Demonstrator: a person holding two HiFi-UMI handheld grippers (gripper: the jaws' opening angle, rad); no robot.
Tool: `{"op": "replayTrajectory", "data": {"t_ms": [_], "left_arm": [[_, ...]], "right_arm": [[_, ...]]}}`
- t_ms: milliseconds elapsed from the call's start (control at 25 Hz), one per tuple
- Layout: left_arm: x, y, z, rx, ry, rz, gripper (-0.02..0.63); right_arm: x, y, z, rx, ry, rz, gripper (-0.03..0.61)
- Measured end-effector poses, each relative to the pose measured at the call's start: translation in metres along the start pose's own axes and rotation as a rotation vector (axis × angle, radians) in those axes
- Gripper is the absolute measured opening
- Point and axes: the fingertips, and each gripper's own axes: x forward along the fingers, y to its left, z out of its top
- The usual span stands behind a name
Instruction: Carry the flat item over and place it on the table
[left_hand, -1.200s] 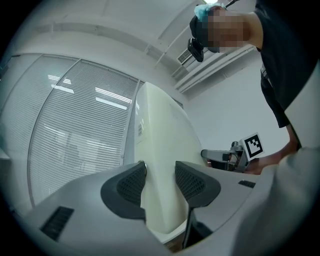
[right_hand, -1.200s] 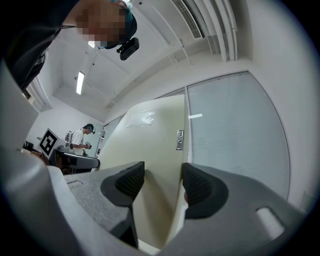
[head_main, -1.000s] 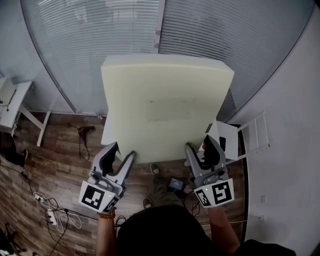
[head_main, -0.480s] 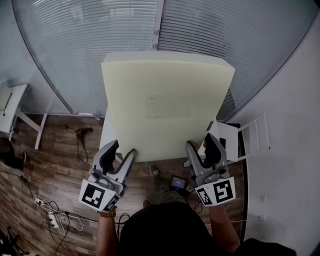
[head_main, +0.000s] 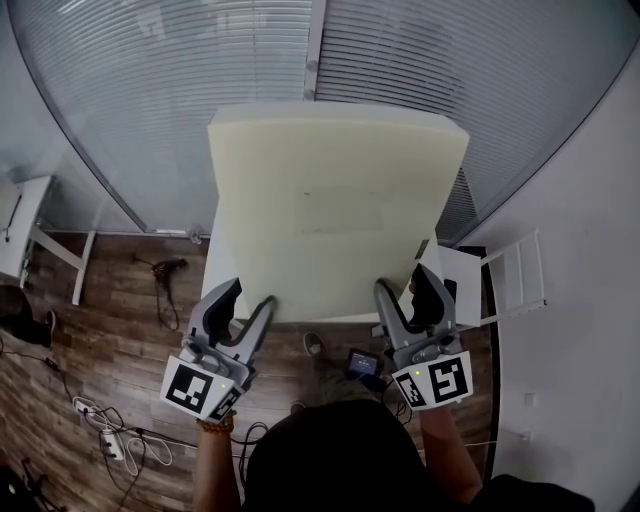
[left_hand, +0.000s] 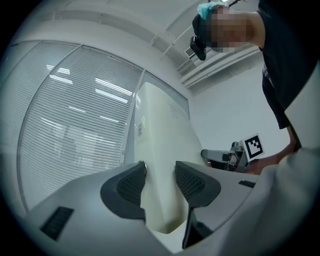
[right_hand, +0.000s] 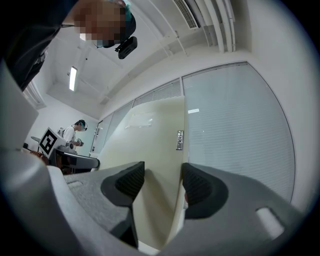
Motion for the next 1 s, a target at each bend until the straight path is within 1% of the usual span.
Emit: {"op": "replayTrajectory", "data": {"t_ms": [240, 640, 880, 1000], "left_arm": [[0.049, 0.028, -0.007, 0.006, 0.040, -0.001, 0.193], [0.098, 0.042, -0.018, -0.017, 0.075, -0.006, 0.193], [0.164, 0.070, -0.033, -0.028, 0.112, -0.006, 0.193], [0.164, 0.071, -0.034, -0.025, 0.113, -0.007, 0.193]], "right_arm": [[0.041, -0.033, -0.017, 0.026, 0.013, 0.011, 0.233], [0.072, -0.072, -0.032, 0.030, 0.036, 0.011, 0.233], [0.122, -0.122, -0.059, 0.059, 0.060, 0.014, 0.232], [0.123, -0.122, -0.062, 0.068, 0.059, 0.015, 0.232]]}}
